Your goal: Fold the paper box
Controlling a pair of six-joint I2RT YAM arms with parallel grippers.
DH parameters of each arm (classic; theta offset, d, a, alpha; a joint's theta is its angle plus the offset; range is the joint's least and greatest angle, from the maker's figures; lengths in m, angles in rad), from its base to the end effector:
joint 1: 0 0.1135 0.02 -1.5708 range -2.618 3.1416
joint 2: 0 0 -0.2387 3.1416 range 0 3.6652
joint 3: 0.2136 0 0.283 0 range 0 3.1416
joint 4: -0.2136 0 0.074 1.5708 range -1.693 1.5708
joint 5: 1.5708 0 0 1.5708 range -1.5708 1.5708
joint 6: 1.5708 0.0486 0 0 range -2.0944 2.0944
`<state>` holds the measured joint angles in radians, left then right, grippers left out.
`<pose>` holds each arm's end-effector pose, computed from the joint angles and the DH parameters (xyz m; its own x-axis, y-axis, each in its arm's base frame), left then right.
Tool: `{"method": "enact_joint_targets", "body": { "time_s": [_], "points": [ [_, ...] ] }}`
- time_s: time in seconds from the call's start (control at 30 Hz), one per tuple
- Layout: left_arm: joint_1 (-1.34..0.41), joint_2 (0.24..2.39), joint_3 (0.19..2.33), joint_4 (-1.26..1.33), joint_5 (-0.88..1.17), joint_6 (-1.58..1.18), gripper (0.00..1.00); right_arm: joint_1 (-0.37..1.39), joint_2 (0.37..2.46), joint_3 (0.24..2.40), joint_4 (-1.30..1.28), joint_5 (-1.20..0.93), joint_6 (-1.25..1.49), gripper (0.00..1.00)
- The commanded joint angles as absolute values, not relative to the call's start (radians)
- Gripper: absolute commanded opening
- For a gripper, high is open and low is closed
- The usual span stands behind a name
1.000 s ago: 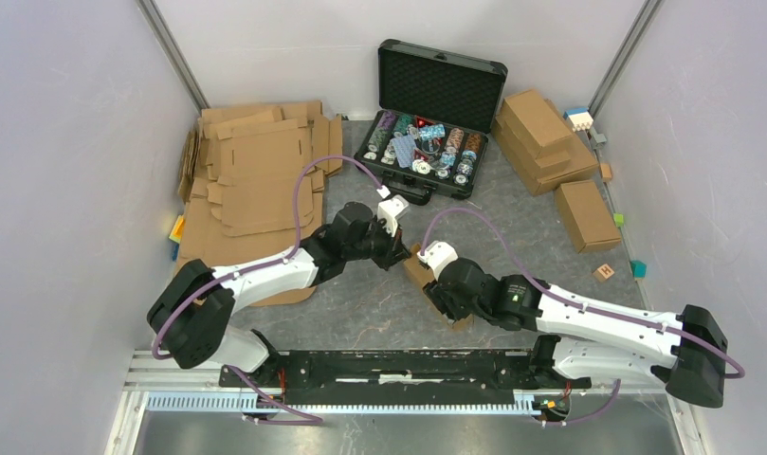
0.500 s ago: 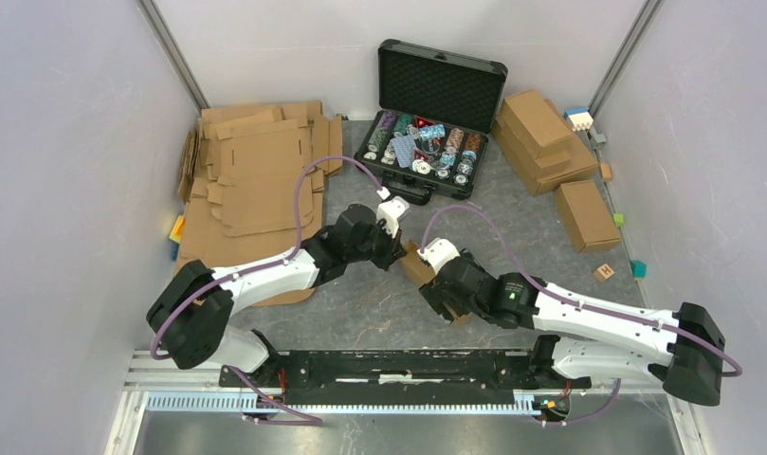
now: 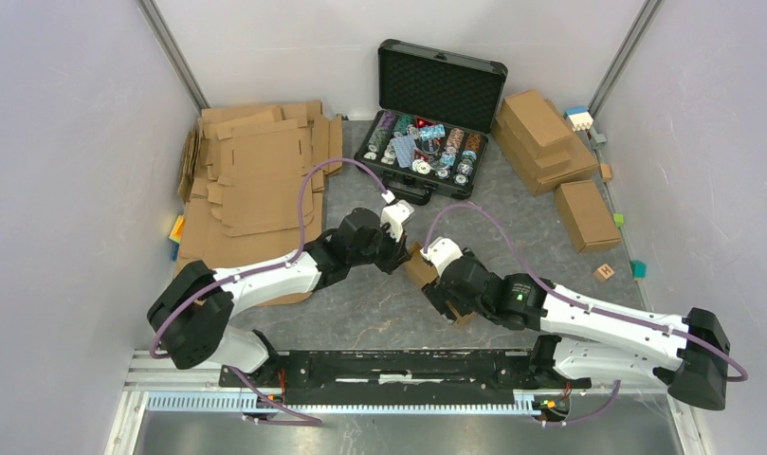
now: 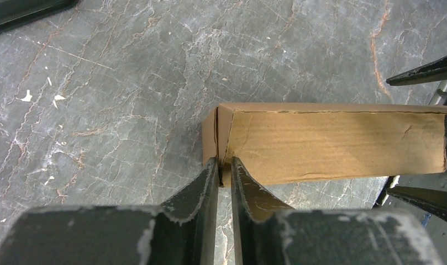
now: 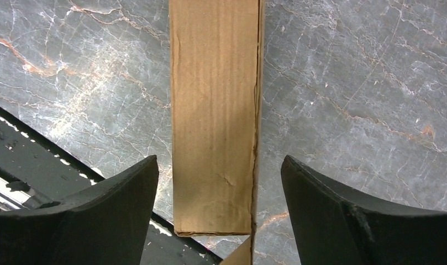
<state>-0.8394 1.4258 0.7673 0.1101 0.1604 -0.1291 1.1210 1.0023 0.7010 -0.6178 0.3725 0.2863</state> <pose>0.2247 -0.2620 0.1643 -0.4516 0.3129 -0.8355 0.7740 0.6032 -0.1924 0.1228 0.2136 0.1950 -0.5414 -0.5163 -0.6636 -0.6149 0.7814 -0.1063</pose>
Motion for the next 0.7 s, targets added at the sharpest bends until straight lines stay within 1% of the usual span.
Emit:
{"method": "enact_joint_targets", "body": {
  "time_s": [0.0,0.13,0.27,0.37,0.4,0.5,0.57,0.67],
  "points": [
    [-0.844,1.410,0.744,0.152,0.180,-0.135,0.23,1.118,0.992,0.711,-0.581,0.360,0.260,0.87],
    [-0.844,1.419,0.746,0.155,0.183,-0.138,0.25,1.118,0.980,0.717,-0.563,0.361,0.238,0.94],
    [-0.844,1.410,0.742,0.161,0.177,-0.138,0.33,1.119,1.021,0.764,-0.594,0.386,0.207,0.95],
    [-0.844,1.401,0.732,0.168,0.168,-0.140,0.34,1.121,1.050,0.790,-0.609,0.407,0.184,0.95],
    [-0.843,1.402,0.732,0.169,0.168,-0.140,0.33,1.124,1.049,0.794,-0.609,0.414,0.180,0.95],
    [-0.843,1.407,0.735,0.169,0.176,-0.138,0.26,1.126,1.039,0.793,-0.604,0.420,0.164,0.96],
    [-0.844,1.414,0.738,0.170,0.183,-0.140,0.22,1.127,1.037,0.795,-0.616,0.424,0.155,0.98],
    [-0.844,1.426,0.744,0.167,0.188,-0.140,0.22,1.127,1.033,0.796,-0.632,0.445,0.152,0.98]
  ]
}}
